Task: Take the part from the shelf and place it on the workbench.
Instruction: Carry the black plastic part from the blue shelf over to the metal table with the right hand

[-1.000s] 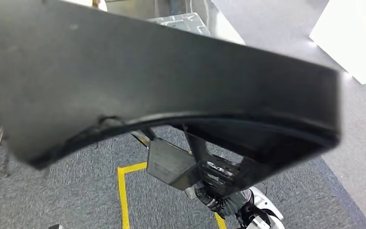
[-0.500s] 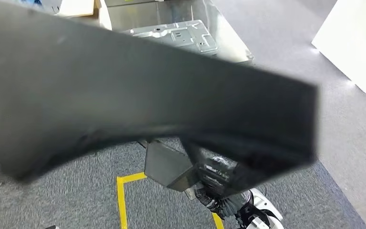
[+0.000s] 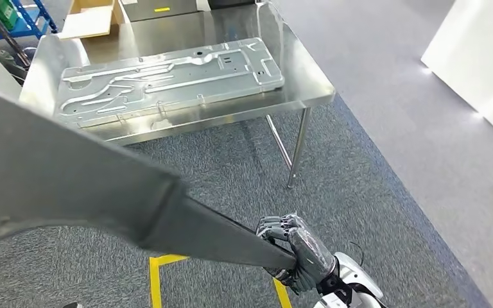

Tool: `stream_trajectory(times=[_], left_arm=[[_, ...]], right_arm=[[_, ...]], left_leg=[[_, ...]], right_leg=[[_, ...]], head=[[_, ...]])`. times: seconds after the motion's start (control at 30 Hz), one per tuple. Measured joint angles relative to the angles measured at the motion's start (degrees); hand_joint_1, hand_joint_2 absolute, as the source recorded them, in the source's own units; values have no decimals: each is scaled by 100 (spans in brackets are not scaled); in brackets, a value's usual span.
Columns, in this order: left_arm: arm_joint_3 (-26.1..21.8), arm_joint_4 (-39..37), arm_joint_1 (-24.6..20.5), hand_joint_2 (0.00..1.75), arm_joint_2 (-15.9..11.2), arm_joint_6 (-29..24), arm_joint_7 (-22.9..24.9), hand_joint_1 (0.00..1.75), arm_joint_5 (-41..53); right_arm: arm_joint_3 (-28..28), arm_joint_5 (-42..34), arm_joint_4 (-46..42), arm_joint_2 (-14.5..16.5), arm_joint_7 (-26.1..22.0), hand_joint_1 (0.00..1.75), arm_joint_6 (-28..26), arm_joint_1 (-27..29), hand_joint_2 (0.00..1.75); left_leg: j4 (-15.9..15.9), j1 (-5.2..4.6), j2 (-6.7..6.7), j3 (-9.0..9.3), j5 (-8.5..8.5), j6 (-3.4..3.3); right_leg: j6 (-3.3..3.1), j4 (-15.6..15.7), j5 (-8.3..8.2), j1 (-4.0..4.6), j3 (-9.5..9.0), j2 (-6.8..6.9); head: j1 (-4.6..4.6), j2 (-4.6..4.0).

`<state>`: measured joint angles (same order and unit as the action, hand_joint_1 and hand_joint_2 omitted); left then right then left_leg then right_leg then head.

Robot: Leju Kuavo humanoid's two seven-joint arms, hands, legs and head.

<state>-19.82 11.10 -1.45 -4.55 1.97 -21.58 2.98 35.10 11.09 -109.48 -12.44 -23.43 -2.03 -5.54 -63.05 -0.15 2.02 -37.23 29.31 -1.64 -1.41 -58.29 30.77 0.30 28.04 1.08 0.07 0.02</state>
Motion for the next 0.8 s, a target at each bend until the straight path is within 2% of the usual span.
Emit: stream_trajectory(times=[0.03, 0.07, 0.1, 0.17, 0.2, 0.3, 0.33, 0.4, 0.43, 0.47, 0.53, 0.57, 0.6, 0.7, 0.73, 0.8], left_arm=[[-7, 0, 1, 0, -8, 0, -4, 0, 1], [-11, 0, 0, 0, -16, -1, -8, 0, 4], [-15, 0, -1, 0, -17, -2, -12, 0, 7], [-31, 1, -11, 0, -17, -3, -24, 0, 14], [-41, 1, -17, 0, -15, -2, -28, 0, 17], [-53, 1, -37, 0, -8, 0, -30, 0, 22], [-53, 1, -40, 0, -7, 0, -29, 0, 23], [-53, 1, -41, 0, -6, 0, -29, 0, 23], [-54, 1, -39, 0, -1, 0, -27, 0, 27], [-55, 1, -36, 0, 10, 0, -26, 0, 30], [-62, 1, -27, 0, 31, 0, -24, 0, 37], [-69, 1, -27, 0, 38, 0, -24, 0, 39], [-78, 1, -30, 0, 38, 0, -24, 0, 43], [-99, 1, -45, 0, 41, 1, -27, 0, 54], [-101, 1, -54, 0, 44, 4, -28, 0, 57], [-103, 1, -75, 0, 50, 13, -31, 0, 66]], right_arm=[[1, 38, 16, -15, 20, 175, -10, -10, 175], [2, 72, 30, -27, 38, 175, -22, -19, 175], [3, 108, 39, -38, 57, 175, -42, -31, 175], [3, 159, 49, -57, 89, 175, -89, -61, 175], [4, 172, 57, -66, 97, 175, -108, -79, 175], [5, 176, 78, -84, 103, 175, -132, -108, 175], [5, 176, 80, -86, 103, 175, -135, -107, 175], [5, 176, 81, -87, 103, 175, -136, -106, 175], [5, 176, 90, -94, 104, 175, -136, -103, 175], [5, 176, 99, -110, 105, 175, -137, -100, 175], [7, 176, 122, -148, 108, 175, -138, -98, 175], [8, 176, 127, -161, 111, 175, -138, -100, 175], [10, 177, 132, -164, 116, 175, -138, -102, 175], [14, 177, 136, -180, 143, 175, -138, -112, 175], [14, 176, 136, -187, 151, 175, -138, -119, 175], [17, 175, 135, -192, 163, 175, -137, -134, 175]], left_leg=[[203, -44, 55, 42, -211, -59], [317, -76, 80, 77, -310, -99], [356, -80, 39, 128, -286, -111], [480, -33, -41, 307, -356, -142], [524, -8, -71, 393, -388, -161], [573, 26, -129, 521, -370, -172], [576, 29, -138, 530, -360, -170], [576, 30, -140, 535, -354, -169], [575, 34, -153, 553, -329, -163], [572, 51, -179, 625, -263, -132], [564, 83, -232, 782, -96, -35], [562, 92, -247, 850, -27, 25], [562, 86, -247, 875, 3, 71], [419, 87, -239, 878, 0, 179], [238, 96, -236, 789, -7, 198], [-369, 110, -232, 399, 91, 225]], right_leg=[[30, 11, 72, 5, -67, 30], [64, 6, 109, 6, -139, 56], [109, -3, 117, 9, -200, 74], [176, -112, 111, 5, -273, 80], [207, -271, 133, -1, -218, 40], [282, -985, 352, -40, 191, -77], [296, -1100, 403, -47, 272, -85], [301, -1138, 427, -50, 302, -86], [316, -1258, 521, -65, 434, -87], [344, -1091, 376, -96, 527, -86], [384, -562, -64, -153, 670, -74], [365, -191, -354, -154, 623, -66], [318, -105, -419, -141, 615, -65], [150, -82, -400, -124, 563, -90], [104, -64, -382, -126, 515, -91], [32, -23, -337, -125, 418, -87]], head=[[1, 0], [-1, 0], [-2, 0], [-3, 1], [-3, 1], [-1, 3], [-1, 4], [-1, 4], [-1, 4], [-1, 4], [-1, 4], [-1, 5], [0, 5], [2, 4], [1, 4], [0, 4]])
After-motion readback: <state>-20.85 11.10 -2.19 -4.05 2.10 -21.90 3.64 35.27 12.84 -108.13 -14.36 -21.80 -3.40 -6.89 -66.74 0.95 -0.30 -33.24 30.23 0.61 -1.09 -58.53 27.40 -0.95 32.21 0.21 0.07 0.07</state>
